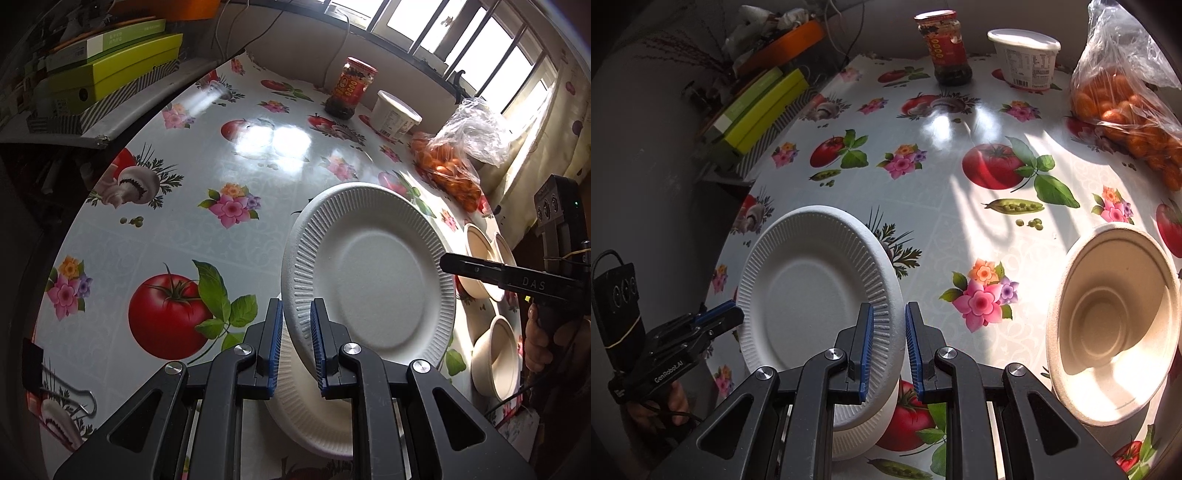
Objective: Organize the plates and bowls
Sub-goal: 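Lower the held white plates with both tools onto the plate stack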
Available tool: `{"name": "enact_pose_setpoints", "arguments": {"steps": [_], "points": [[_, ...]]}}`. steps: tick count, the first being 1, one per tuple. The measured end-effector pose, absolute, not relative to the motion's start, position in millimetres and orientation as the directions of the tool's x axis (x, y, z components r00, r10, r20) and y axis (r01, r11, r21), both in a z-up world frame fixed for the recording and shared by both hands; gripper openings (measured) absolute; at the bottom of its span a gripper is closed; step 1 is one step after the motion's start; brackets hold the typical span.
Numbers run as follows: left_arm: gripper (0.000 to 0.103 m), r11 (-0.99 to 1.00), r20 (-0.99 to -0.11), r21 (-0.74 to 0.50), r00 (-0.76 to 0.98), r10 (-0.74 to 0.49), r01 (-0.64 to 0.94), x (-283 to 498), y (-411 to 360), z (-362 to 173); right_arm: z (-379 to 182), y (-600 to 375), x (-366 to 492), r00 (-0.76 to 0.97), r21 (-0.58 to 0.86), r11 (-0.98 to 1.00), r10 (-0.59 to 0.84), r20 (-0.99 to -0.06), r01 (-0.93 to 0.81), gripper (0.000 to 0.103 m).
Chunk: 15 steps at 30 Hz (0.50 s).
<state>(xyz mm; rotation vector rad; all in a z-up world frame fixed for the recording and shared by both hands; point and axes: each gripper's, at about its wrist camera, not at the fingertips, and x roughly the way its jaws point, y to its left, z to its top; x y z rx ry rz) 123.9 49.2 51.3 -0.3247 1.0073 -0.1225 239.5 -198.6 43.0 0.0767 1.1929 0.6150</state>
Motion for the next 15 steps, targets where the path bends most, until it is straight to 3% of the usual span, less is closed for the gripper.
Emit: {"name": "enact_pose_setpoints", "arguments": {"steps": [15], "points": [[0.016,0.948,-0.819,-0.317,0.516,-0.251,-0.043,105.9,45.3,44.2,33.8,-204.2,216.1,0.213,0.374,0.838,0.481,-0.851,-0.399,0.018]]}}
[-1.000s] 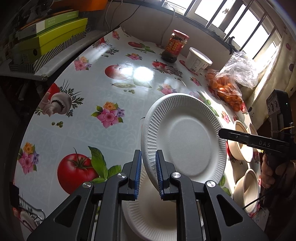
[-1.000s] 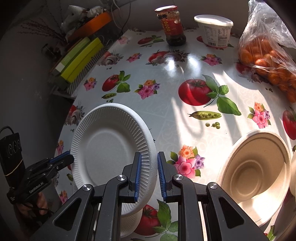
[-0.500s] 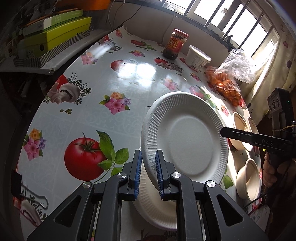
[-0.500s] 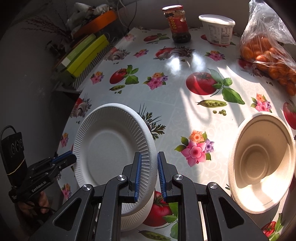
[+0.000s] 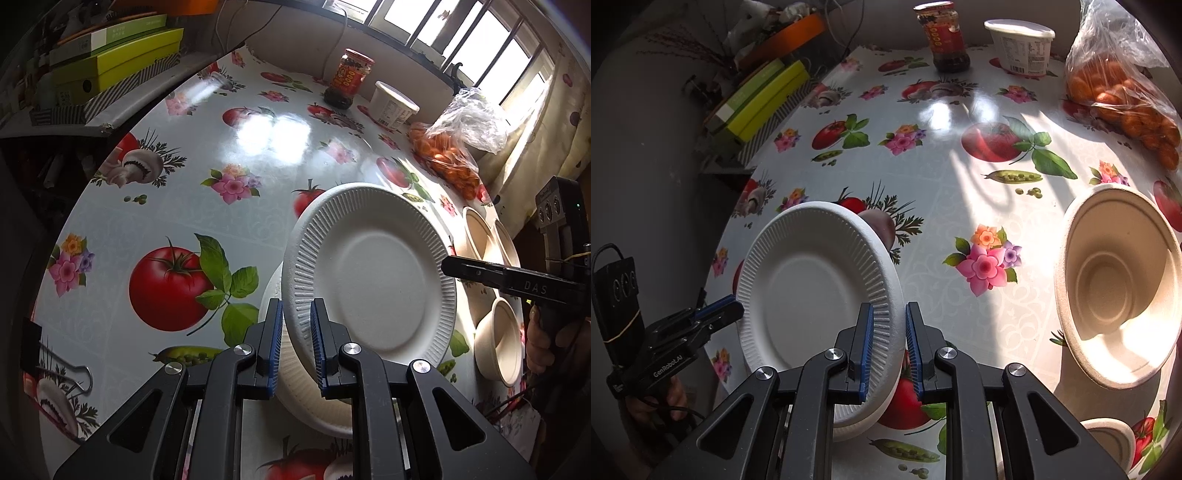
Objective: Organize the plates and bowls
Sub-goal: 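Lower the held white plates with both tools onto the plate stack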
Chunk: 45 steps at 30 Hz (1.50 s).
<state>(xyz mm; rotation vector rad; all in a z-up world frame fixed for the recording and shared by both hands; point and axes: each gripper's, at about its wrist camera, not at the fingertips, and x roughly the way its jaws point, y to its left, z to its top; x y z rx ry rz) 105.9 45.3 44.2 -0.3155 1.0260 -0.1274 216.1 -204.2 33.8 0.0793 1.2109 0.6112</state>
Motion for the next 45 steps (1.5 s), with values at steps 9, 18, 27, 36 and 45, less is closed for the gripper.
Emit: {"name": "enact_pose_setpoints", "arguments": {"steps": [9,18,27,36,45], "points": [[0.016,0.949,-0.832,-0.312,0.494,-0.252,-0.043,97.8,42.2,37.8,26.2,-206.5,206.2,0.198,0.377,0.838,0.478,-0.856,-0.394,0.017],[0.016,0.951,-0.836,-0.307,0.488,-0.251,-0.038,93.3,40.7,38.8,19.2,-206.9,200.5,0.186,0.378,0.839,0.474,-0.861,-0.392,0.017],[0.016,0.952,-0.845,-0.301,0.477,-0.24,-0.054,91.4,42.2,33.2,14.4,-198.4,198.2,0.183,0.353,0.842,0.454,-0.872,-0.408,0.018],[0.016,0.949,-0.848,-0.308,0.471,-0.241,-0.068,91.9,44.7,29.0,9.9,-195.3,198.5,0.182,0.349,0.843,0.45,-0.874,-0.409,0.018],[0.016,0.948,-0.851,-0.312,0.463,-0.247,-0.068,94.2,46.5,27.6,9.7,-195.1,198.5,0.18,0.349,0.842,0.451,-0.874,-0.41,0.018]]}}
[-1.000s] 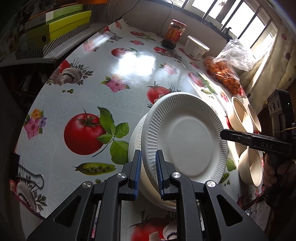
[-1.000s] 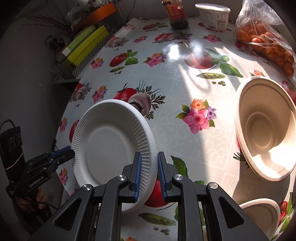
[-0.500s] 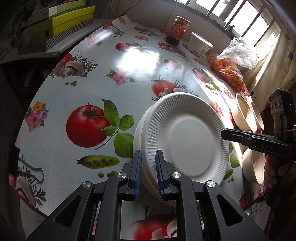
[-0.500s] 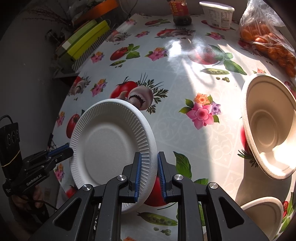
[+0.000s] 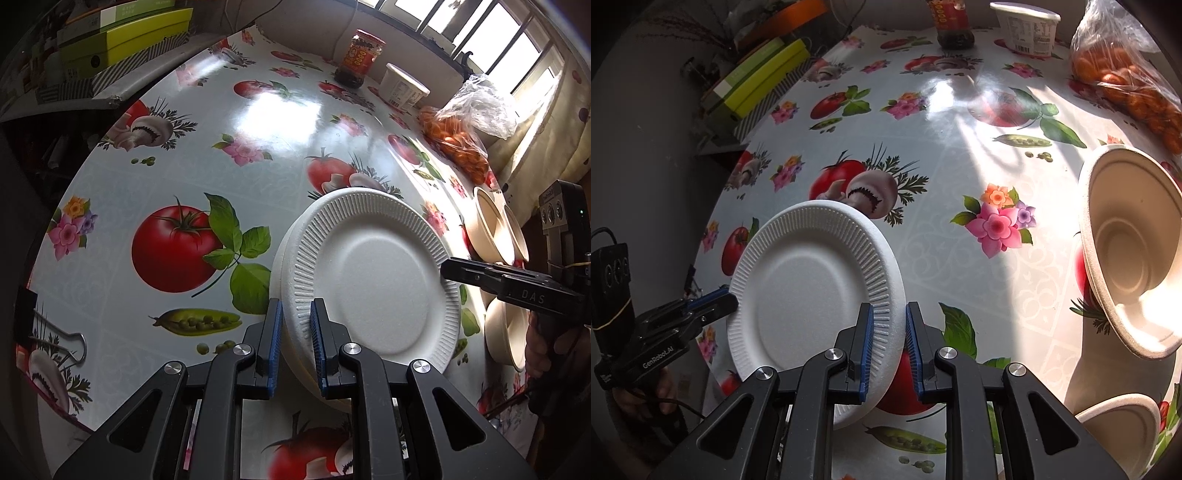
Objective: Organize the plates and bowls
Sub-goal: 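Lower the held white plates with both tools onto the plate stack, then open both tools to release the plates onto the stack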
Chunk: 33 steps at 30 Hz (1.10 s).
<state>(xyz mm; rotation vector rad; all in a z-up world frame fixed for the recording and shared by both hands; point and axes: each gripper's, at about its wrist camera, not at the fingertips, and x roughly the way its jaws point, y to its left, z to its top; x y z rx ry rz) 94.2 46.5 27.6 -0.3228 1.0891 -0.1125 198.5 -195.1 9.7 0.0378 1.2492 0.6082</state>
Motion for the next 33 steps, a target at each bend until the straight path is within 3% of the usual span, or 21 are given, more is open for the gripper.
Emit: {"name": "enact_pose_setpoints", "arguments": {"steps": [7,9,12,22,33], "points": [[0.02,0.951,-0.85,-0.303,0.469,-0.24,-0.063,92.9,46.3,28.7,9.8,-195.4,198.2,0.182,0.349,0.843,0.45,-0.874,-0.41,0.018],[0.031,0.949,-0.847,-0.308,0.472,-0.243,-0.065,91.8,47.5,28.6,9.1,-195.9,198.6,0.182,0.344,0.845,0.446,-0.877,-0.409,0.018],[0.039,0.946,-0.843,-0.317,0.476,-0.25,-0.065,90.5,48.9,28.0,7.1,-196.7,198.7,0.179,0.345,0.847,0.443,-0.878,-0.405,0.023],[0.04,0.931,-0.824,-0.358,0.493,-0.278,-0.074,85.7,57.1,29.7,10.1,-204.3,198.5,0.192,0.368,0.848,0.462,-0.866,-0.383,0.04],[0.04,0.902,-0.824,-0.423,0.451,-0.343,-0.087,83.0,59.0,17.0,0.8,-205.5,186.2,0.149,0.416,0.834,0.492,-0.858,-0.363,0.041]]}}
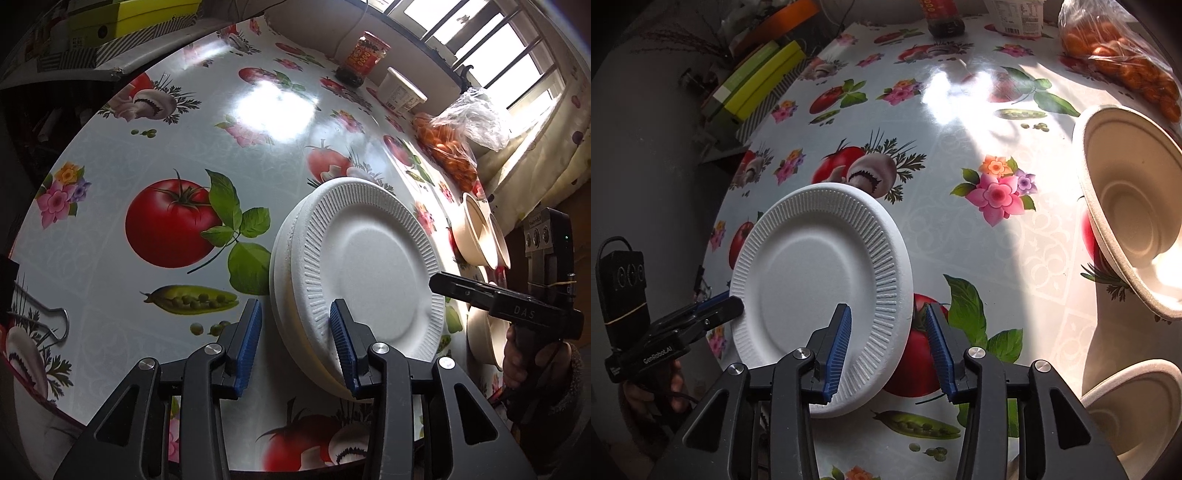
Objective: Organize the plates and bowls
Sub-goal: 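Open both tools to release the plates onto the stack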
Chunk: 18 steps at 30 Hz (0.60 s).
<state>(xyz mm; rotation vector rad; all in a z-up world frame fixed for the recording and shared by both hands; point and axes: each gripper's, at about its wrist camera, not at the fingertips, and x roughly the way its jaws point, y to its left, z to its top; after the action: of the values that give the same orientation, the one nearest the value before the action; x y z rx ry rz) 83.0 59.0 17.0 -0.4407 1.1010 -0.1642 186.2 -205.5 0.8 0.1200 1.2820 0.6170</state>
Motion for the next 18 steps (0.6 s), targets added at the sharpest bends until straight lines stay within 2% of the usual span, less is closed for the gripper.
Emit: {"name": "enact_pose_setpoints", "arguments": {"steps": [18], "points": [[0.04,0.899,-0.826,-0.424,0.453,-0.335,-0.109,88.5,70.6,11.3,-5.1,-176.5,187.7,0.115,0.447,0.815,0.518,-0.848,-0.368,0.041]]}}
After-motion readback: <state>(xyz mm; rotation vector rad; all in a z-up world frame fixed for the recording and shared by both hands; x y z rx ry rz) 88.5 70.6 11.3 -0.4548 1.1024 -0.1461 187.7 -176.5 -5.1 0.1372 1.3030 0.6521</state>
